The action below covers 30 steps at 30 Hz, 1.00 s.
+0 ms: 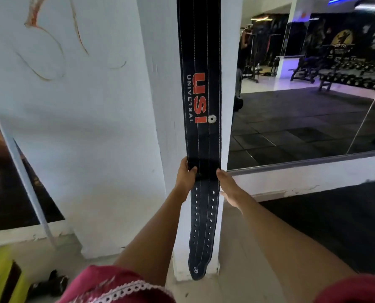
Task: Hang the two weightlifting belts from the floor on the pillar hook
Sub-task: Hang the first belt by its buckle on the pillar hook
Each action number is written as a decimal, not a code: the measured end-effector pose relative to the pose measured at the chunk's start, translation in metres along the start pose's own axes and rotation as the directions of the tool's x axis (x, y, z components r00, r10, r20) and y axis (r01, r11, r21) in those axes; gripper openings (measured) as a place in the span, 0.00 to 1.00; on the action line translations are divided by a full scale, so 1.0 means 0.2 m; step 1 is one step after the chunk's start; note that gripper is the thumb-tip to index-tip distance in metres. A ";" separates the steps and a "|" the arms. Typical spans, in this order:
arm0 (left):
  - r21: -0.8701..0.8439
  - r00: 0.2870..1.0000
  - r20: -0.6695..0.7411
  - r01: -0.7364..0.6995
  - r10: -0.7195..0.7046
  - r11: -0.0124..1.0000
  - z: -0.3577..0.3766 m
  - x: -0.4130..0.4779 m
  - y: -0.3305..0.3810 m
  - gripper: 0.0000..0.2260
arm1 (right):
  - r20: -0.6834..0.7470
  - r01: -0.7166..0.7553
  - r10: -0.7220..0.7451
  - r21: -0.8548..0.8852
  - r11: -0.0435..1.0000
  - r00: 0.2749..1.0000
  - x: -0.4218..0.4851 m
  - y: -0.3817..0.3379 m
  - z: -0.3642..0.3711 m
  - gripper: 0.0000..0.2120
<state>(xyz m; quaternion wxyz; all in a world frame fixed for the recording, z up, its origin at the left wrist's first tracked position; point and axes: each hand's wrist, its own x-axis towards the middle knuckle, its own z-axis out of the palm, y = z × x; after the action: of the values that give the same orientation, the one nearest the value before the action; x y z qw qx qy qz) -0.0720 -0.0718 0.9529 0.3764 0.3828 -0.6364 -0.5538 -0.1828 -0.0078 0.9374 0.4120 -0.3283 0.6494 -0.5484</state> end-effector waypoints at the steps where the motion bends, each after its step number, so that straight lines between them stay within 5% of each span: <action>1: 0.006 1.000 -0.010 -0.008 0.008 1.000 0.00 0.02 -0.01 0.20 | -0.005 0.006 -0.006 0.006 1.000 1.000 0.02 0.00 0.01 0.23; 19: 0.001 0.994 -0.012 -0.106 0.106 0.994 -0.07 0.23 -0.15 0.21 | -0.130 0.036 -0.032 0.033 0.999 0.991 0.31 0.06 0.11 0.21; 25: 0.098 0.994 -0.021 0.112 -0.111 0.989 -0.16 0.11 -0.45 0.20 | -0.134 -0.194 0.198 0.038 0.980 0.971 0.18 0.26 0.15 0.31; 30: 0.114 0.892 -0.042 0.452 -0.450 0.885 -0.27 -0.35 -1.18 0.18 | -0.035 -0.421 0.420 -0.042 0.906 0.907 -0.07 0.86 0.24 0.20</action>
<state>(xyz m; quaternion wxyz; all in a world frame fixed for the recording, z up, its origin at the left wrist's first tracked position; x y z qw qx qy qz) 0.0234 -0.0538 0.7202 0.2181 0.5460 -0.5596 -0.5841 -0.1296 0.0146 0.7688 0.5043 -0.1836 0.7231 -0.4349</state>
